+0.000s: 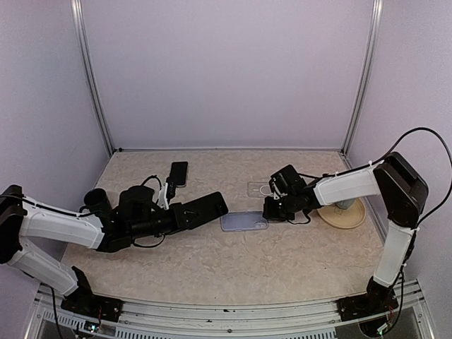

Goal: Put the phone into the phone case
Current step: Move the phone case to the center of the board.

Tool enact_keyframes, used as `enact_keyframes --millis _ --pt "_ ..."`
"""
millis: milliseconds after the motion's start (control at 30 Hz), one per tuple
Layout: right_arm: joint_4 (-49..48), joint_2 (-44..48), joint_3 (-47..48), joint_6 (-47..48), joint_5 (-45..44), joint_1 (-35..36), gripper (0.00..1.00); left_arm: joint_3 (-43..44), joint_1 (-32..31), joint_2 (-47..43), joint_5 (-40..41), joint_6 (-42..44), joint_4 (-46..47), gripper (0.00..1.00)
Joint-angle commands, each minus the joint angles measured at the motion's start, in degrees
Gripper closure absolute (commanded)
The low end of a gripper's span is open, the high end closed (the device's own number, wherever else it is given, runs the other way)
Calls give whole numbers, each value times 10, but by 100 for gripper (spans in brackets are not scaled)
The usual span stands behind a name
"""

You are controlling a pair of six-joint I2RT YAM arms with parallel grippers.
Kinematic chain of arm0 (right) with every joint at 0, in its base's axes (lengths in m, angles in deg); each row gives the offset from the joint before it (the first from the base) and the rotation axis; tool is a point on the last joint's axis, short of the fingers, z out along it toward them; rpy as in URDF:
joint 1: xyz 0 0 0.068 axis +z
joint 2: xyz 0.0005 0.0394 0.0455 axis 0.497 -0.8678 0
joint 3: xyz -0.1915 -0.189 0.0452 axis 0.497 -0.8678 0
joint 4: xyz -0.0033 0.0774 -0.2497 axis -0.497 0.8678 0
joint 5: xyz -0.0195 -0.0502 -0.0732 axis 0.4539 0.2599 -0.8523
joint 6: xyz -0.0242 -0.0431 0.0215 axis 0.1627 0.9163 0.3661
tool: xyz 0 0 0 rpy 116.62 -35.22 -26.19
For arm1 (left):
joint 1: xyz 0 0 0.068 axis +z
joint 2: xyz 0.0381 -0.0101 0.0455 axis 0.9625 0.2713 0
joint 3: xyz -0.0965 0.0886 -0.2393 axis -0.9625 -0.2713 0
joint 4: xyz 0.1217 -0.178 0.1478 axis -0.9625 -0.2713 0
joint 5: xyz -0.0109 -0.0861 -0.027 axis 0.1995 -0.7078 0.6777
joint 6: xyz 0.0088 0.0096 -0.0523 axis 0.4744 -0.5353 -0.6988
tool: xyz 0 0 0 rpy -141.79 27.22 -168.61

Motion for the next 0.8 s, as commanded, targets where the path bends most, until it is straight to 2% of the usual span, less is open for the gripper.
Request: enact_keyframes --millis 0,300,500,767 --pt "-8 -8 18 -9 12 12 85 1 2 -14 7 4 18 100" --pt "10 29 19 11 24 11 72 42 6 14 -22 12 -1 100" --pt "9 73 -9 29 57 -11 66 84 26 51 -106 22 -10 100" --pt "-44 112 -71 64 156 -63 58 147 35 133 -199 28 -18 100"
